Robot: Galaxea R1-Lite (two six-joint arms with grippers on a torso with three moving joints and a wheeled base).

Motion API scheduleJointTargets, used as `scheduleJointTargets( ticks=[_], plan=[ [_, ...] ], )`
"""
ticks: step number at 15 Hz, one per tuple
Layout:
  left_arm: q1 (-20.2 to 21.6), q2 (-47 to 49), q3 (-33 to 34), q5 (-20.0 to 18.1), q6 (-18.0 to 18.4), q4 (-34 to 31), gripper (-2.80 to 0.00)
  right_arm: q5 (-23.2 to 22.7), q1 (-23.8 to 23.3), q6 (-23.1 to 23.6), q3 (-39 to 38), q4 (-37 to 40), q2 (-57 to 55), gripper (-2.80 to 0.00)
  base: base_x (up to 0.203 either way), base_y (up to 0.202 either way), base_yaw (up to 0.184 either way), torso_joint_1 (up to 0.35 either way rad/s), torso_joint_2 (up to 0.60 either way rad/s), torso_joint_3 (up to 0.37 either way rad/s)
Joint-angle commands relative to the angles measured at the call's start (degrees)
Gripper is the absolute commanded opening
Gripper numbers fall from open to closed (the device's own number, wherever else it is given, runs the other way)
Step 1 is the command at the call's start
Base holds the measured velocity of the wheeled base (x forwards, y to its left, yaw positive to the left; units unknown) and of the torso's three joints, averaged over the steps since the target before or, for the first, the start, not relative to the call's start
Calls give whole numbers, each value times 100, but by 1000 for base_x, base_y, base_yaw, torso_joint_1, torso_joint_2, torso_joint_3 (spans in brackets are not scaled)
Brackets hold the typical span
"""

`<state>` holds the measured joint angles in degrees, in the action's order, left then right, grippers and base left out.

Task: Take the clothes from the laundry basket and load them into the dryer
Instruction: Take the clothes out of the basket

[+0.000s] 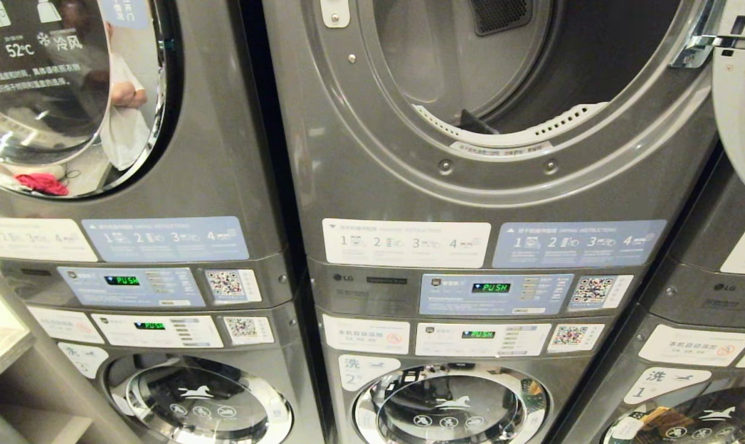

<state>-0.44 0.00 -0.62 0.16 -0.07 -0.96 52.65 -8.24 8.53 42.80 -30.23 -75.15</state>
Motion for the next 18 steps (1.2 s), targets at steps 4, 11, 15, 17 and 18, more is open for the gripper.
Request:
scheduleJointTargets(
  ticks=[4, 11, 15, 17, 18],
  plan=[
    [0, 9, 1, 2, -1, 0, -280, -699, 260, 330, -682, 35, 1064, -280, 0, 0, 0, 0, 0, 0],
    [0, 9, 1, 2, -1, 0, -280, -5438, 684, 301, -4082, 239, 3127, -280, 0, 0, 0, 0, 0, 0],
    [0, 9, 1, 2, -1, 0, -280, -5798, 795, 190, -4085, 2883, 4864, -280, 0, 0, 0, 0, 0, 0],
    [0, 9, 1, 2, -1, 8, -280, -5714, 862, 201, -4002, 3440, 5969, -280, 0, 0, 0, 0, 0, 0],
    [0, 9, 1, 2, -1, 3, -280, -5688, 856, 214, -3979, 3574, 6584, -280, 0, 0, 0, 0, 0, 0]
  ],
)
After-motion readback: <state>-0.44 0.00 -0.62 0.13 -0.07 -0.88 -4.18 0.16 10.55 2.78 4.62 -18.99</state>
